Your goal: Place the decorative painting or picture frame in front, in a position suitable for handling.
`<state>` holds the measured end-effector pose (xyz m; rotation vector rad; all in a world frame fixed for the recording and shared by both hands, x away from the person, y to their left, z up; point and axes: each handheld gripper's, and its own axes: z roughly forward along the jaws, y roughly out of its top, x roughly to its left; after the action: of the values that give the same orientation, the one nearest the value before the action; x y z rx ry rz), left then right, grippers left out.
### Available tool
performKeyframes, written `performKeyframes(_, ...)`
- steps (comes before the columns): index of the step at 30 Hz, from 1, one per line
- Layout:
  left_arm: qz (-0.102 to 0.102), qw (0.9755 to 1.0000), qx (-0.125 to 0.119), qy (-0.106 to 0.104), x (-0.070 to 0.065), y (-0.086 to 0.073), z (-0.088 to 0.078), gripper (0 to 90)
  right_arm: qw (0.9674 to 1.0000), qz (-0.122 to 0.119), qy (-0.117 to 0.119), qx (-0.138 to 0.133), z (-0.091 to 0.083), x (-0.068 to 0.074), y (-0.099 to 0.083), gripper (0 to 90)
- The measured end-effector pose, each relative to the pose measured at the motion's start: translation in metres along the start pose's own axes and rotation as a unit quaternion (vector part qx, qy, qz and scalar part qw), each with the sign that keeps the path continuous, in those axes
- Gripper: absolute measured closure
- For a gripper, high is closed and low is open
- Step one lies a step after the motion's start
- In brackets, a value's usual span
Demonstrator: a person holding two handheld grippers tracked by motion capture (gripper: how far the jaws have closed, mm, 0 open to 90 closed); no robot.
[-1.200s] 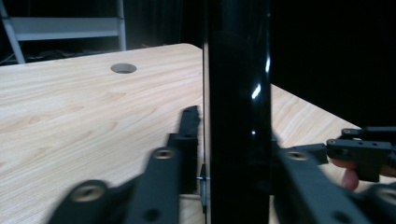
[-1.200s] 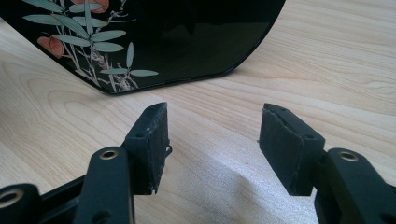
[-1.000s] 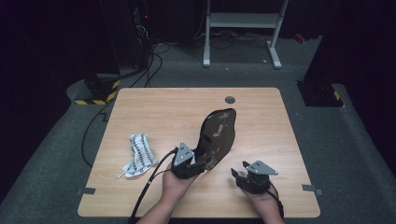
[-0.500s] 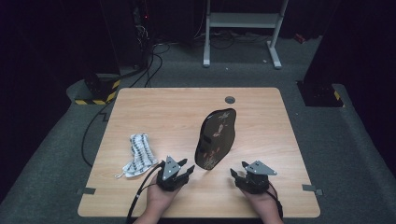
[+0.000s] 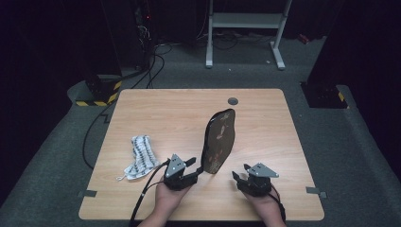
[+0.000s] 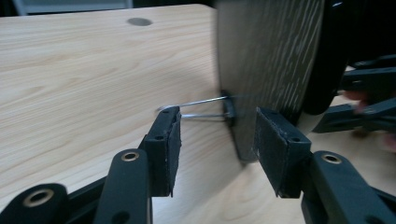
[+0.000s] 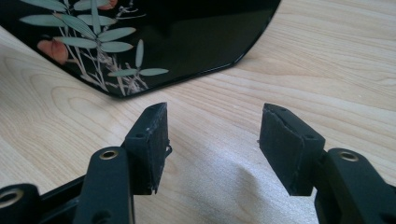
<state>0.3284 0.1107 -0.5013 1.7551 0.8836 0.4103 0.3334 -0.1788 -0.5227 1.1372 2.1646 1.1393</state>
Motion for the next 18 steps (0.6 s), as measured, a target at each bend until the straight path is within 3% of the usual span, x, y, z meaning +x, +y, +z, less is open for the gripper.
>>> performKeyframes(3, 0.009, 0.9996, 0.004, -0.025, -0.013, 0.002, 0.007, 49.2, 1.0000, -0.001, 0.000, 0.000, 0.000, 0.001, 0.000, 42.5)
performKeyframes(7, 0.030, 0.9989, 0.024, -0.026, -0.022, 0.001, 0.014, 45.6, 1.0000, -0.004, 0.000, 0.000, 0.000, 0.002, 0.000, 42.6)
performKeyframes(10, 0.039, 0.9985, 0.036, -0.014, -0.018, -0.002, 0.013, 42.8, 1.0000, -0.005, -0.001, -0.001, -0.002, 0.002, -0.001, 43.0)
performKeyframes(18, 0.037, 0.9984, 0.039, 0.014, 0.004, -0.005, -0.007, 36.8, 0.9999, -0.010, 0.006, -0.005, -0.005, 0.004, -0.001, 42.1)
